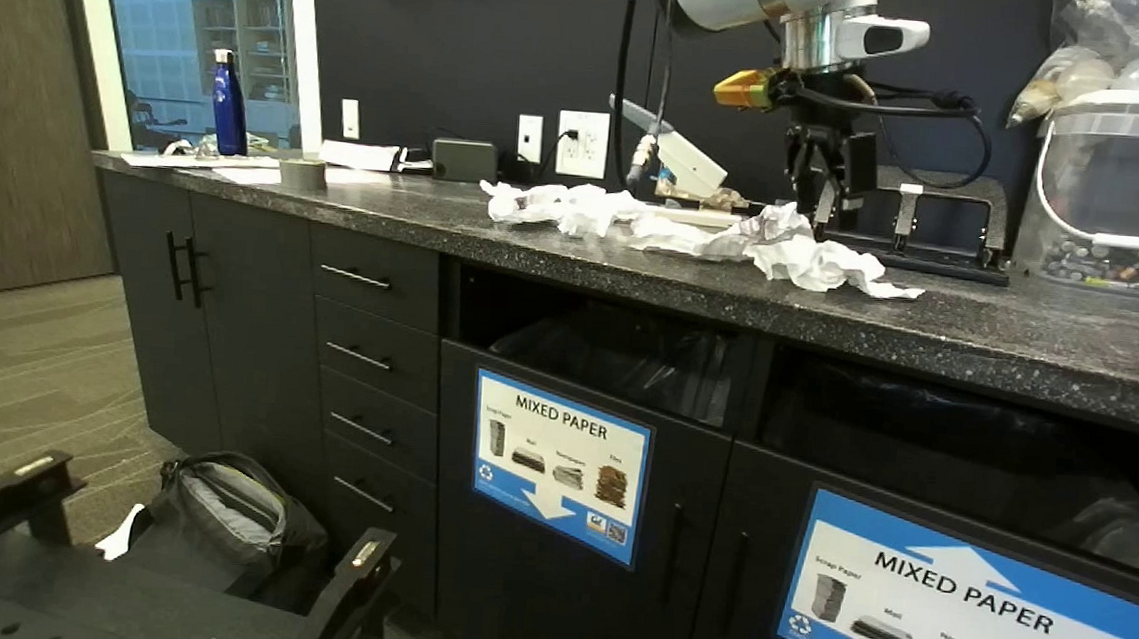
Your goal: Pick the papers on the counter and put them in the recycle bin
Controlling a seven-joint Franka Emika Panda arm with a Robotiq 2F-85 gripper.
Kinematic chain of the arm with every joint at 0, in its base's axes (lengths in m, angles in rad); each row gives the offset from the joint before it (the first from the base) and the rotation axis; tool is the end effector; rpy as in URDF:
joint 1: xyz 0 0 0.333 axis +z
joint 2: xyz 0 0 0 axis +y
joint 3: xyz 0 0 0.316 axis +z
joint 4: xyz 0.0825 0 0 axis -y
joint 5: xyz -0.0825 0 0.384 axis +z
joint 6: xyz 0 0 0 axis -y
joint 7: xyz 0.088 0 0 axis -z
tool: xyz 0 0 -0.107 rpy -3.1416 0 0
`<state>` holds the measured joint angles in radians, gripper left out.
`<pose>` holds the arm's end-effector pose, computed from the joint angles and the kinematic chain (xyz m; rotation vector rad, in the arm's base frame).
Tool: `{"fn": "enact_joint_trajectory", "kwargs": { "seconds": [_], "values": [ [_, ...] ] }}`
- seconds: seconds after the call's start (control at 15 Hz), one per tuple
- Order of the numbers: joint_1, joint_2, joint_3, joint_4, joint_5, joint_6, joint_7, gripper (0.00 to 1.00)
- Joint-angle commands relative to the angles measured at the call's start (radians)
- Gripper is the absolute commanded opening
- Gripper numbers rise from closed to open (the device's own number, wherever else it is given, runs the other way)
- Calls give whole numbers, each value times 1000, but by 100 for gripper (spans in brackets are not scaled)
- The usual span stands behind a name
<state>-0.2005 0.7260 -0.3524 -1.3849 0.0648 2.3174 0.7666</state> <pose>0.6705 -0.3404 0.3247 2.4168 -1.7364 0.3966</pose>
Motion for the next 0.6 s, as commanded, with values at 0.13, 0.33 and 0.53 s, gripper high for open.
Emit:
{"fn": "enact_joint_trajectory", "kwargs": {
  "seconds": [0.13, 0.33, 0.53],
  "values": [
    [-43, 121, 13, 216, -25, -234, 78, 100],
    [-89, 166, 60, 293, 7, -308, 39, 100],
    [-122, 217, 75, 366, 11, -328, 41, 100]
  ]
}}
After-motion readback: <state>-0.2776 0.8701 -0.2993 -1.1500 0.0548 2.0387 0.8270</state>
